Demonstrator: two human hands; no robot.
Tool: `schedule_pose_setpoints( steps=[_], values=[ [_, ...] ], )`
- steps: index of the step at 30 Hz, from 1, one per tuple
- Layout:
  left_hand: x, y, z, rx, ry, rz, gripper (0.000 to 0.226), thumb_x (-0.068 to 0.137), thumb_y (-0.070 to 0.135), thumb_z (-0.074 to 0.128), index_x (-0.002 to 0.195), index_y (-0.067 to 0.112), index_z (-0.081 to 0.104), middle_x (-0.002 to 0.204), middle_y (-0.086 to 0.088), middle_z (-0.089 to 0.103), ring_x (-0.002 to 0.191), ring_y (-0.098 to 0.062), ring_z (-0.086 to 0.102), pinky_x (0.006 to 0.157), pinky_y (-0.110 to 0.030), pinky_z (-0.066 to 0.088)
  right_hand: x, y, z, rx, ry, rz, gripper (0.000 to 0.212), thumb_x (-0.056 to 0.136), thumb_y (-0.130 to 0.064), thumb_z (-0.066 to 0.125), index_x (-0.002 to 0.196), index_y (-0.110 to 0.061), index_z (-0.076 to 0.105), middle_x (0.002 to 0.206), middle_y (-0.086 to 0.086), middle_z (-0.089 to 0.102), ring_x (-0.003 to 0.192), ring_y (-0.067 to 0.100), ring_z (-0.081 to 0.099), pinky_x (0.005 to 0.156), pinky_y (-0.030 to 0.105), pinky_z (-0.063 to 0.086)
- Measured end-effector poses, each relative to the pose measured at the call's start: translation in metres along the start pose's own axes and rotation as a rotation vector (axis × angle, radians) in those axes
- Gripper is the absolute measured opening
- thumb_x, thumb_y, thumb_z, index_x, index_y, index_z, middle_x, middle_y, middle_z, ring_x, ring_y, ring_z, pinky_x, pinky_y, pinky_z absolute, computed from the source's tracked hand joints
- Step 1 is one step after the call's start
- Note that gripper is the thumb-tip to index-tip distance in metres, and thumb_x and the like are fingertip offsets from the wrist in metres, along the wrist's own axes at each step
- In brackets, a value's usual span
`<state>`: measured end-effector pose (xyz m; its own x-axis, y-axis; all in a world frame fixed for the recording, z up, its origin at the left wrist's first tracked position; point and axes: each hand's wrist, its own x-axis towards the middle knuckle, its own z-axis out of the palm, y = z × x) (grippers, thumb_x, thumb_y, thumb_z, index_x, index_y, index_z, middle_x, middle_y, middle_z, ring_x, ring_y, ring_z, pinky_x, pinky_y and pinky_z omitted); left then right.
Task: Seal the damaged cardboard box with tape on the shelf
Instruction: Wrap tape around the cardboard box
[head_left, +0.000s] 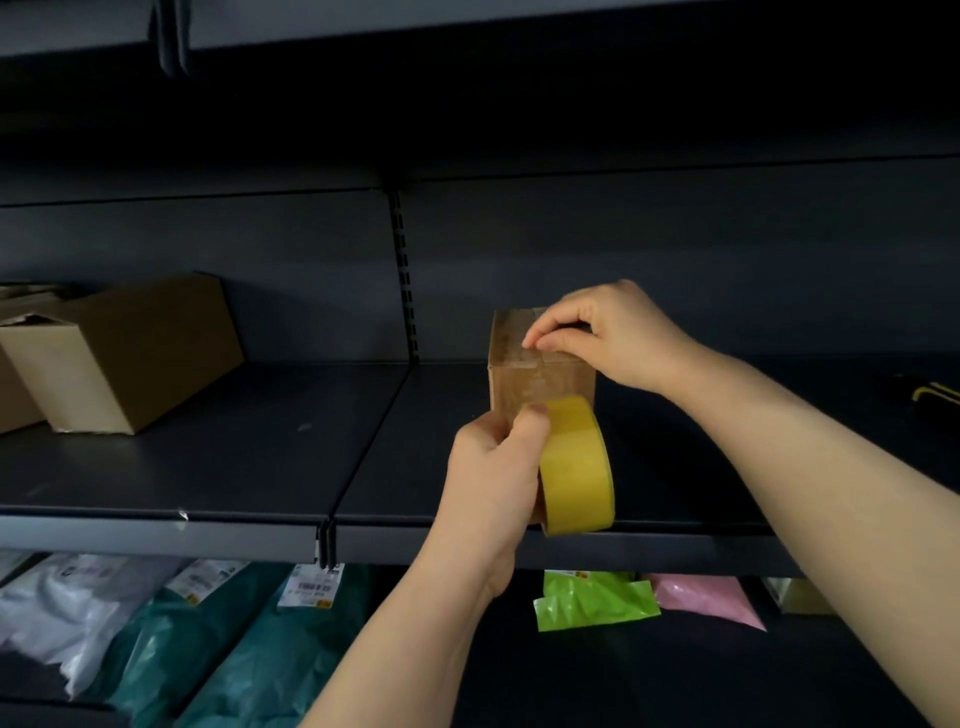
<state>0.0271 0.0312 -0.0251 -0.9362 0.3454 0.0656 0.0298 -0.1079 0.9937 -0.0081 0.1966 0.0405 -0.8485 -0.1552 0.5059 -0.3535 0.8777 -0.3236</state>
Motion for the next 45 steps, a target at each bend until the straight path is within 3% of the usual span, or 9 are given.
schedule_pose_setpoints(
  steps=[5, 9, 11, 19, 26, 29, 31, 39, 45],
  values=[
    [0.003, 0.001, -0.004, 0.003, 0.012, -0.027, 0.028, 0.099, 0.034, 0.050, 0.102, 0.015, 0.069, 0.101, -0.018, 0.071, 0.092, -0.031, 0.071, 0.074, -0.046, 0.061, -0.016, -0.003, -0.011, -0.197, -0.159, -0.030, 0.067, 0.087, 0.015, 0.046, 0.132, -0.033, 0.058, 0.141, -0.008, 0.053, 0.131, 0.007, 0.044, 0.107, 0.014, 0.031],
    [0.005, 0.002, -0.006, 0.016, 0.028, -0.018, 0.030, 0.100, 0.036, 0.050, 0.103, 0.013, 0.069, 0.090, -0.009, 0.076, 0.081, -0.023, 0.073, 0.064, -0.038, 0.061, -0.028, -0.003, -0.006, -0.380, -0.354, -0.080, 0.100, 0.081, 0.011, 0.054, 0.149, -0.051, 0.014, 0.147, -0.013, 0.027, 0.116, 0.003, 0.036, 0.074, 0.007, 0.033],
    [0.008, 0.003, -0.009, 0.040, 0.049, 0.002, 0.037, 0.099, 0.036, 0.051, 0.105, 0.003, 0.067, 0.085, -0.010, 0.070, 0.077, -0.026, 0.068, 0.067, -0.044, 0.057, -0.027, -0.003, -0.004, -0.459, -0.377, -0.110, 0.107, 0.080, 0.008, 0.061, 0.149, -0.053, 0.005, 0.140, -0.009, 0.025, 0.123, 0.011, 0.034, 0.077, 0.015, 0.033],
    [0.021, 0.008, -0.031, 0.150, 0.113, 0.077, 0.053, 0.095, 0.042, 0.050, 0.097, -0.011, 0.059, 0.081, -0.009, 0.056, 0.071, -0.025, 0.050, 0.063, -0.040, 0.042, 0.003, -0.038, 0.002, -0.815, -0.316, -0.197, 0.083, 0.096, -0.006, 0.047, 0.152, -0.048, 0.002, 0.124, 0.010, 0.035, 0.102, 0.025, 0.045, 0.073, 0.033, 0.033],
    [0.023, 0.012, -0.040, 0.277, 0.100, 0.167, 0.071, 0.080, 0.061, 0.045, 0.100, -0.005, 0.061, 0.085, -0.028, 0.065, 0.072, -0.028, 0.059, 0.072, -0.054, 0.055, 0.005, -0.042, 0.013, -0.943, -0.332, -0.209, 0.092, 0.095, -0.005, 0.052, 0.151, -0.048, -0.006, 0.150, 0.014, 0.019, 0.113, 0.031, 0.048, 0.076, 0.035, 0.043],
    [0.025, 0.018, -0.044, 0.304, 0.084, 0.181, 0.066, 0.087, 0.062, 0.048, 0.099, -0.002, 0.065, 0.092, -0.029, 0.066, 0.082, -0.041, 0.067, 0.079, -0.061, 0.055, 0.007, -0.041, 0.014, -0.939, -0.312, -0.199, 0.087, 0.093, -0.010, 0.059, 0.152, -0.044, 0.004, 0.161, 0.004, 0.012, 0.124, 0.032, 0.047, 0.095, 0.045, 0.045],
    [0.026, 0.021, -0.046, 0.319, 0.056, 0.190, 0.056, 0.091, 0.061, 0.055, 0.095, 0.006, 0.068, 0.090, -0.018, 0.072, 0.086, -0.034, 0.070, 0.082, -0.054, 0.057, 0.008, -0.039, 0.011, -0.933, -0.294, -0.166, 0.091, 0.089, -0.017, 0.066, 0.152, -0.042, 0.006, 0.161, -0.002, 0.017, 0.128, 0.029, 0.047, 0.103, 0.047, 0.037],
    [0.041, 0.052, -0.061, 0.387, -0.069, 0.272, 0.029, 0.086, 0.049, 0.067, 0.093, 0.021, 0.072, 0.085, 0.000, 0.075, 0.081, -0.018, 0.073, 0.074, -0.036, 0.062, -0.004, -0.028, 0.003, -0.734, 0.007, 0.053, 0.107, 0.058, -0.048, 0.083, 0.145, -0.031, 0.023, 0.148, -0.005, 0.041, 0.110, 0.023, 0.061, 0.093, 0.042, 0.040],
    [0.039, 0.056, -0.063, 0.551, -0.131, 0.341, 0.022, 0.090, 0.043, 0.067, 0.086, 0.022, 0.071, 0.081, -0.001, 0.074, 0.077, -0.020, 0.072, 0.074, -0.045, 0.060, -0.021, -0.019, 0.017, -0.598, 0.153, 0.072, 0.095, 0.059, -0.050, 0.083, 0.136, -0.025, 0.033, 0.124, -0.003, 0.057, 0.096, 0.022, 0.064, 0.083, 0.038, 0.045]
  ],
)
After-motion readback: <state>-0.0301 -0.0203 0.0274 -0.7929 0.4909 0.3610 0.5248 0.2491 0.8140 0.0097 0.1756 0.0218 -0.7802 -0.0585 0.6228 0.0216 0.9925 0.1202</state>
